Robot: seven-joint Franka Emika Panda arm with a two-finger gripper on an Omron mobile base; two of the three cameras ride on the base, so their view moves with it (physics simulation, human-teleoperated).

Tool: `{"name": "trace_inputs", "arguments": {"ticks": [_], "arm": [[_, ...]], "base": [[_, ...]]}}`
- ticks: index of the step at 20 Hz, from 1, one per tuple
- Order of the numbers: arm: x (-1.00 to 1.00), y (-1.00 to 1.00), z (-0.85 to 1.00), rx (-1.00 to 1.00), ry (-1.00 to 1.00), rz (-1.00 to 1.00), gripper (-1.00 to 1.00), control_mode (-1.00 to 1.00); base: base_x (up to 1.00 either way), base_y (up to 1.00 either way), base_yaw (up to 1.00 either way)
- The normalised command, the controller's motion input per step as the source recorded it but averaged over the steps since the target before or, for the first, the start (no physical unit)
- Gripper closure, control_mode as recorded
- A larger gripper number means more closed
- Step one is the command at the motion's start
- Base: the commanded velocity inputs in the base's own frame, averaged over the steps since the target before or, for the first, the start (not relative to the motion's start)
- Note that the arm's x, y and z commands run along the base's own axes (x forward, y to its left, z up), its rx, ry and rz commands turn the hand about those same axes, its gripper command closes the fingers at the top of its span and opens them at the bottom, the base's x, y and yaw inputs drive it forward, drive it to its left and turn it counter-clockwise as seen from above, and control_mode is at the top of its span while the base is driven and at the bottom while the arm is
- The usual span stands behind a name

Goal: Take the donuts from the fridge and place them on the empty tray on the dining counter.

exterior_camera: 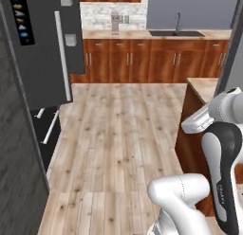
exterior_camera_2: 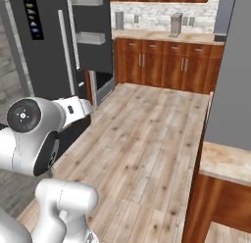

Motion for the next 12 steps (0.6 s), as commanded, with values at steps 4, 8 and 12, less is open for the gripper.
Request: {"name": "trace_inputs", "arguments": {"ticks": [4,8,12], "arm": [[0.00,0.00,0.00,0.00,0.00,0.00,-1.00,1.00],[0.00,0.00,0.00,0.00,0.00,0.00,-1.00,1.00],[0.00,0.00,0.00,0.00,0.00,0.00,-1.00,1.00]], "base": [[0.63,-0.01,0.02],[0.72,-0.02,0.00],[0.89,0.00,0.00]]}}
